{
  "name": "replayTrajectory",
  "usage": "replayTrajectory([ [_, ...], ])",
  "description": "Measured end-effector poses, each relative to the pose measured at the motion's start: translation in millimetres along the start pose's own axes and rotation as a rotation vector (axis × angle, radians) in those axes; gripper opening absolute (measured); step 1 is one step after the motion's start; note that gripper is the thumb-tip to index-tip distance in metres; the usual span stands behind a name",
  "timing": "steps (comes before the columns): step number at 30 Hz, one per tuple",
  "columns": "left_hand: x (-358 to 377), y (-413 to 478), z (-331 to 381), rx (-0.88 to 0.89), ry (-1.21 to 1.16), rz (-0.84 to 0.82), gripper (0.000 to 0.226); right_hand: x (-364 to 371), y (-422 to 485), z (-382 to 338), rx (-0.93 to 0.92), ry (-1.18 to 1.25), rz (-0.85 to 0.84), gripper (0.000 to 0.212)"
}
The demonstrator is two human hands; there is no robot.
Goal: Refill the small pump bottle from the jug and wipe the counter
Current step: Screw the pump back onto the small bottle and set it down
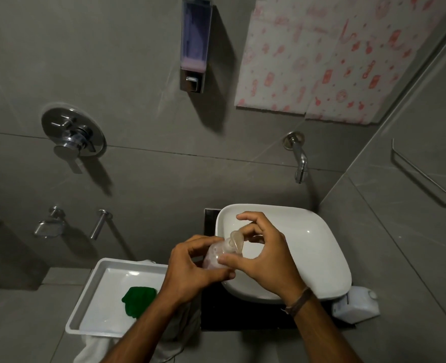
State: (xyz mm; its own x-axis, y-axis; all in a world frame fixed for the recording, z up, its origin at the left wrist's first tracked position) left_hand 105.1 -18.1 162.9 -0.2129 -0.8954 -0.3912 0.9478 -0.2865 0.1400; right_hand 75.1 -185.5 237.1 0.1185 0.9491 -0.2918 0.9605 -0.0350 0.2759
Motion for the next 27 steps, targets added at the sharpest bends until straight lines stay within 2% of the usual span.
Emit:
replayTrajectory([
  [3, 1, -1, 2, 0.006, 0.004, 0.013, 0.061, -2, -4, 1, 0.015, 0.085, -0.091, 0.068],
  [5, 4, -1, 1, 0.01, 0.002, 0.004, 0.064, -5, -9, -4, 0.005, 0.133, -0.077, 0.059],
  [13, 13, -5, -4, 0.031, -0.015, -0.027, 0.059, -11, -17, -4, -0.009, 0.074, 0.014, 0.049],
  [17, 19, -8, -11, 0.04, -0.02, -0.053, 0.061, -8, -27, 1, 0.021, 0.096, 0.038, 0.05],
  [19, 21, -11, -14, 0.043, -0.026, -0.063, 0.062, -7, -31, 6, 0.04, 0.112, 0.016, 0.06],
  [22, 24, -14, -25, 0.03, -0.027, -0.085, 0.063, -10, -46, 34, 0.178, 0.113, -0.02, 0.091],
  [23, 25, -17, -32, 0.016, -0.021, -0.09, 0.063, -12, -55, 48, 0.245, 0.095, -0.013, 0.093],
  [27, 40, -33, -69, -0.077, -0.003, -0.132, 0.065, -4, -103, 114, 0.46, 0.042, 0.057, 0.071],
])
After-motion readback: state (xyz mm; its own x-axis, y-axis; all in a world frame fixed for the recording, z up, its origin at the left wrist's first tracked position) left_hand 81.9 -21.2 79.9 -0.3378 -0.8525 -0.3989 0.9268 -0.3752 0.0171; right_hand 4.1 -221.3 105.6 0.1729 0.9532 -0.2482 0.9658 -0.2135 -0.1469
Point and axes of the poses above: each hand's wrist, its own y-axis towards the middle knuckle, its own x-axis out of the palm, z = x × y, the point moved 7 cm from there along y, towards the middle knuckle, and after that the axes turned 15 degrees about y, right-handed, at the moved point
